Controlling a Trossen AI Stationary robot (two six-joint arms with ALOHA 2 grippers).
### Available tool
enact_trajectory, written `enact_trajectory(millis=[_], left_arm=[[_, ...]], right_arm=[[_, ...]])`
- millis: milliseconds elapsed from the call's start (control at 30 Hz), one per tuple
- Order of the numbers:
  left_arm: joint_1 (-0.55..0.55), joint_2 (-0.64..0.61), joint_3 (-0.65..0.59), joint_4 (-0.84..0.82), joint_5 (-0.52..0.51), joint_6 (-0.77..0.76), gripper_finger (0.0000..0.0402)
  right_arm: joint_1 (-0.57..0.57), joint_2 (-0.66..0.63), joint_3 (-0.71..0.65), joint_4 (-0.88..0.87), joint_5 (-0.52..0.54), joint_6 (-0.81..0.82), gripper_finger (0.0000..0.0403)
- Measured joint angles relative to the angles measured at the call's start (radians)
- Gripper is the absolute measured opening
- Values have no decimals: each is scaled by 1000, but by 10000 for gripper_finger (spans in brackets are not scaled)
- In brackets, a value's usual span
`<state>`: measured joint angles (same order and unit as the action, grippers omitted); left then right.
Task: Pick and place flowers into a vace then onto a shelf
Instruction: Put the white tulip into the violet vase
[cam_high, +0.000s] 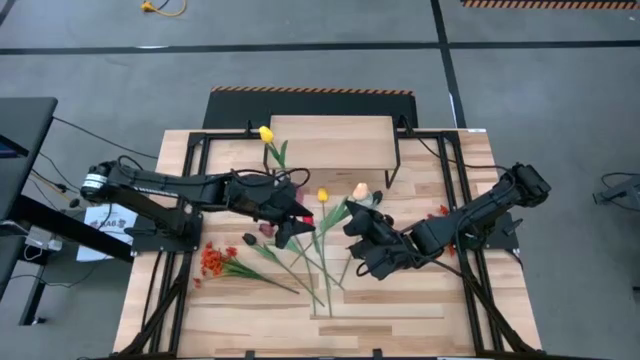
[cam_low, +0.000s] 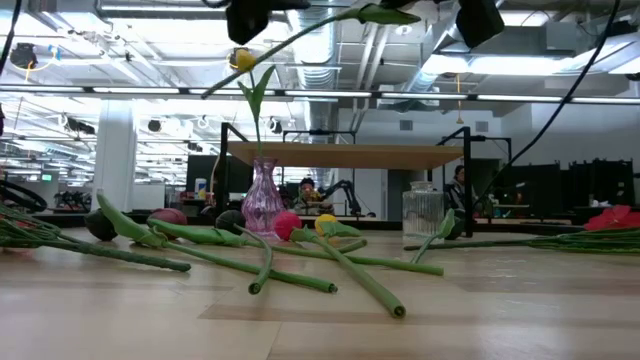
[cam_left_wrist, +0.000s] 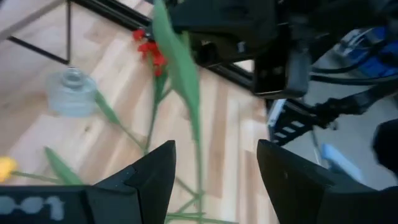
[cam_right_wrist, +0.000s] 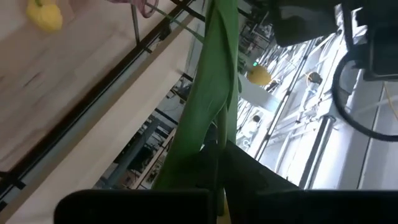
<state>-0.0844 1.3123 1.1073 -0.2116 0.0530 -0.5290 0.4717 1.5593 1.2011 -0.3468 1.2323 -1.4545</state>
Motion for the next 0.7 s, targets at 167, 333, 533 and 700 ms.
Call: enact_trajectory(millis=[167, 333, 533, 700], left_arm=[[15, 56, -2, 20, 60, -24, 215], [27, 153, 8, 102, 153, -39, 215], [49, 197, 49, 112, 203, -12, 215], [56, 183, 63, 129, 208, 2, 215]], right_arm=[[0, 0, 0, 38, -3, -25, 4], [0, 0, 0, 57, -7, -38, 5], [5, 0, 0, 57, -7, -38, 6], [17, 0, 0, 57, -7, -38, 6]])
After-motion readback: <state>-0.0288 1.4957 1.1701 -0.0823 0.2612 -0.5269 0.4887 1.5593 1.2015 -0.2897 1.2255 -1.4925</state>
